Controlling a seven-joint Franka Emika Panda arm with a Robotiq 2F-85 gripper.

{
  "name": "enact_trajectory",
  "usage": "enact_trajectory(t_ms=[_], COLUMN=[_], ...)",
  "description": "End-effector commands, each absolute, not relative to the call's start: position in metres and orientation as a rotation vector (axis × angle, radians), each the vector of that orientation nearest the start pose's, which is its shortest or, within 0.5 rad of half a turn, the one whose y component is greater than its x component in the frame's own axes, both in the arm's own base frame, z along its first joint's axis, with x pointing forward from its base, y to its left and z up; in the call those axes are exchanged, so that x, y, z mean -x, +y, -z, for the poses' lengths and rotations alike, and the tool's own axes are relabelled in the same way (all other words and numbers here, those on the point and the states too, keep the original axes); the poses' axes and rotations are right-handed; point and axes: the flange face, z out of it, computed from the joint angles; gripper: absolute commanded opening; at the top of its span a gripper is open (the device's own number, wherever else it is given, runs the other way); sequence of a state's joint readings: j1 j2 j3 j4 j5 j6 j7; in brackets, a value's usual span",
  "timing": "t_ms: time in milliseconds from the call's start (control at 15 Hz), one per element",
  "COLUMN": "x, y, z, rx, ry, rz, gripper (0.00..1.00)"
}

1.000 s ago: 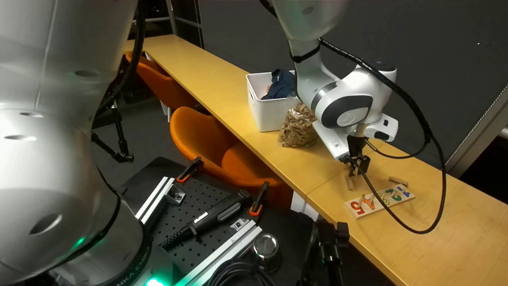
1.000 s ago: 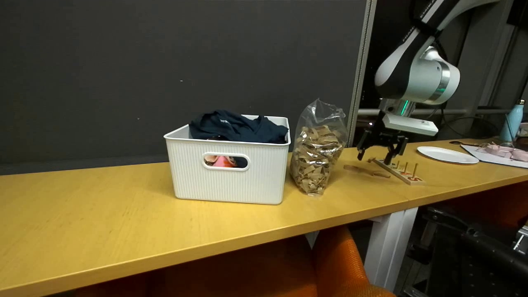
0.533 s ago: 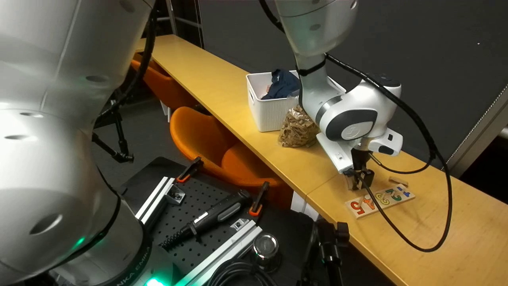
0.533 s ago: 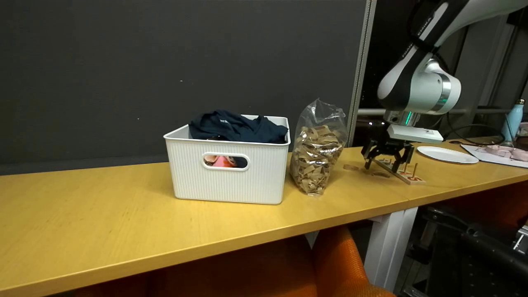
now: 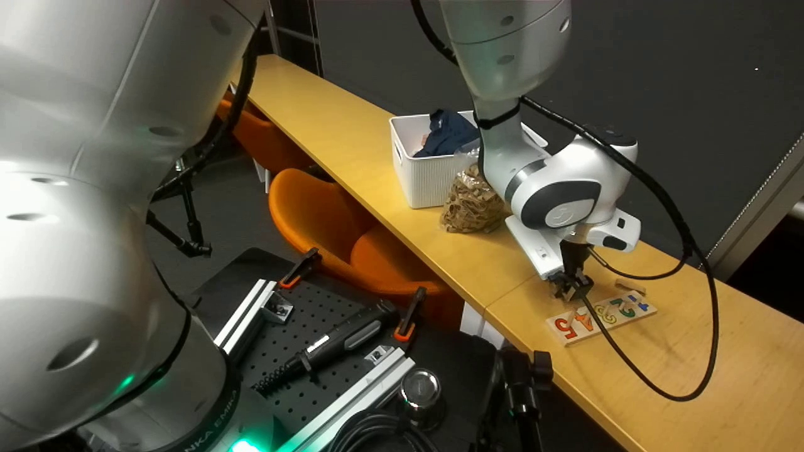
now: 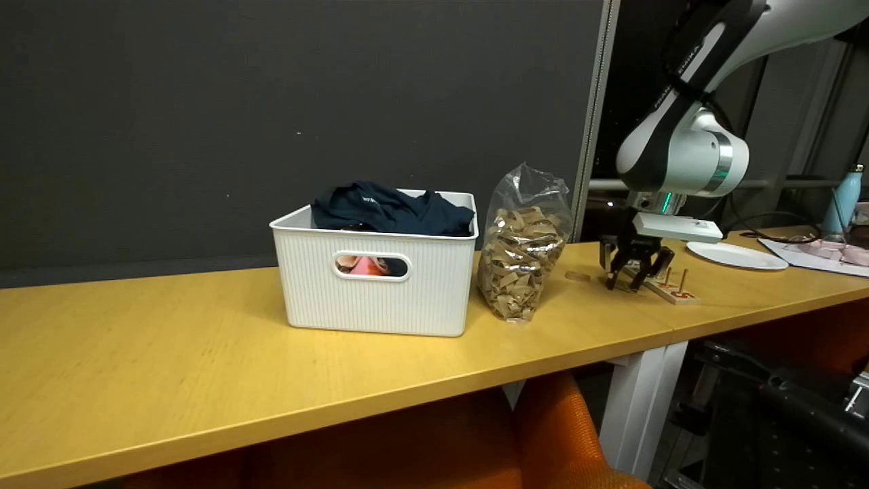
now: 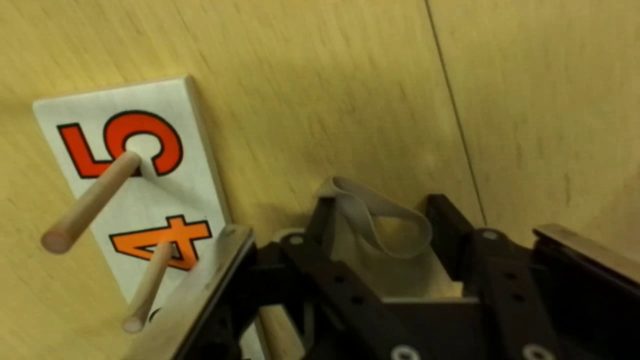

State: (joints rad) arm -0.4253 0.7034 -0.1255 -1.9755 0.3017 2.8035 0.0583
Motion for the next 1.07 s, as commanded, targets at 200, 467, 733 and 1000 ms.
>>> enact_trajectory(t_ms=[200,467,733,1000], x=[-0.53,-0.543,-0.558,-0.571], y=[-0.33,-0.328,-0.325,-0.322], z=[-0.135,-0.149,-0.16,-0.164], rx=[2.851,2.857,2.86,2.86], ry=[1.282,1.27,1.252,1.23], rz=[0.24,0.278,0.318,0.315], gripper=[0.01,0.01,0.01,0.01])
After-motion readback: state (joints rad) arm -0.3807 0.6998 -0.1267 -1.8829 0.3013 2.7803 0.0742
